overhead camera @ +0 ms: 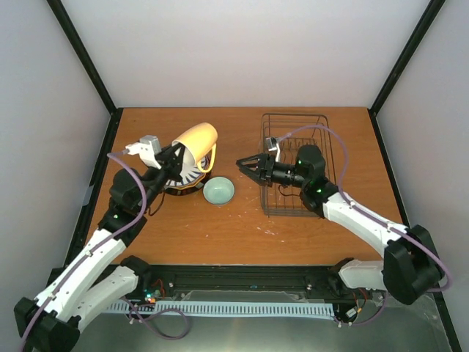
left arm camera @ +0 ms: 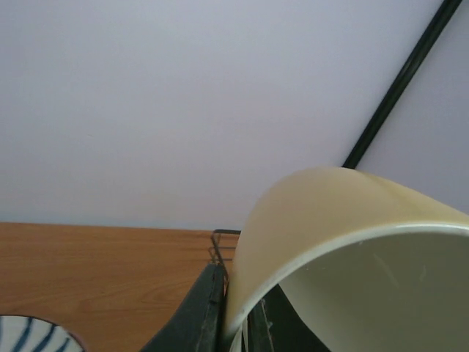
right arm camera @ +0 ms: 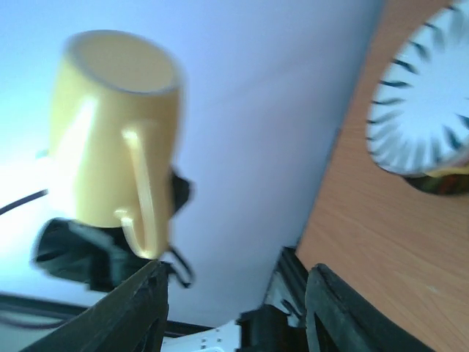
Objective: Load the mixed dishes into the dish rack
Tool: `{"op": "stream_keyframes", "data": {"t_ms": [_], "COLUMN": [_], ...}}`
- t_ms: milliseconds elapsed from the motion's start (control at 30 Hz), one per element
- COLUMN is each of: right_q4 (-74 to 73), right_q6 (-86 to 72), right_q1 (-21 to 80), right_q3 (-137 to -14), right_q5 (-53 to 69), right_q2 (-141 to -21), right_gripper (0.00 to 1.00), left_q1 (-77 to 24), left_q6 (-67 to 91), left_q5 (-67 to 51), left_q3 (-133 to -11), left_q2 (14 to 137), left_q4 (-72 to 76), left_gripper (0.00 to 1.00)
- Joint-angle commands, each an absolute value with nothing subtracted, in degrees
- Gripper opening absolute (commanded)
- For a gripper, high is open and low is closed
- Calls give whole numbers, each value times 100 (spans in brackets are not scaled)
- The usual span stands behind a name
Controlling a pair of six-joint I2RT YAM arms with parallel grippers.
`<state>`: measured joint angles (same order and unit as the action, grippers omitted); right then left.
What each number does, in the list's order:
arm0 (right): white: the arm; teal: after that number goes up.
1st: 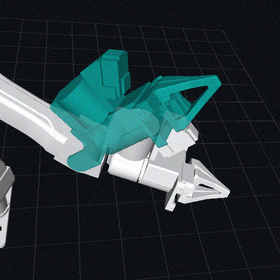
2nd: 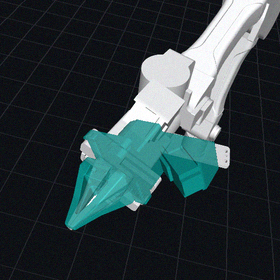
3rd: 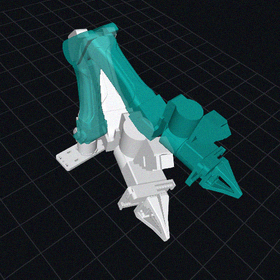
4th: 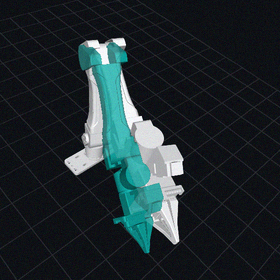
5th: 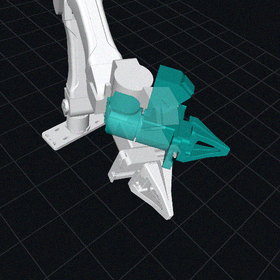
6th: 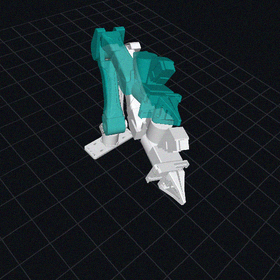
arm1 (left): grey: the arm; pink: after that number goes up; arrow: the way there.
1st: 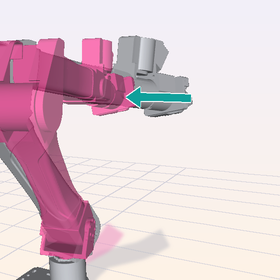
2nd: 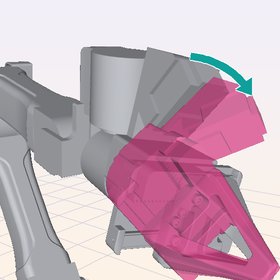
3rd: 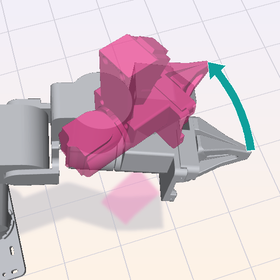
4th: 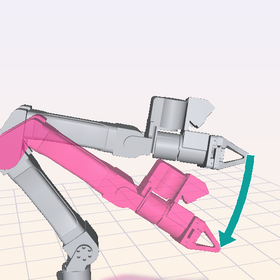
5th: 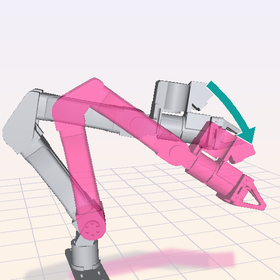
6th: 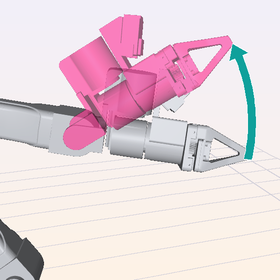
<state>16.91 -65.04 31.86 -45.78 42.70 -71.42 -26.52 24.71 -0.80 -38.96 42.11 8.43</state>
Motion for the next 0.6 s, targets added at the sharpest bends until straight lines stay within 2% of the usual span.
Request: {"op": "stream_keyframes", "data": {"t_ms": [0, 133, 233, 567], "right_q4": [5719, 8298, 9338, 9170], "right_q6": [-8343, -9707, -10363, -10178], "right_q1": [3173, 3173, 3173, 3331], "right_q3": [-4250, -4013, -3967, -4352], "right_q5": [4974, 5005, 4949, 4972], "right_q2": [-7523, -8252, -8871, -9185], "right_gripper": [51, 52, 51, 52], "left_q1": [-2681, -2702, -2711, -2725], "left_q6": [3113, 3298, 3338, 3373], "left_q5": [-637, -656, -636, -545], "left_q3": [-3835, -3999, -4010, -4101], "left_q2": [4472, 4724, 4750, 4858], "left_q4": [2799, 2768, 2816, 2825], "left_gripper": [1, 1, 1, 1]}}
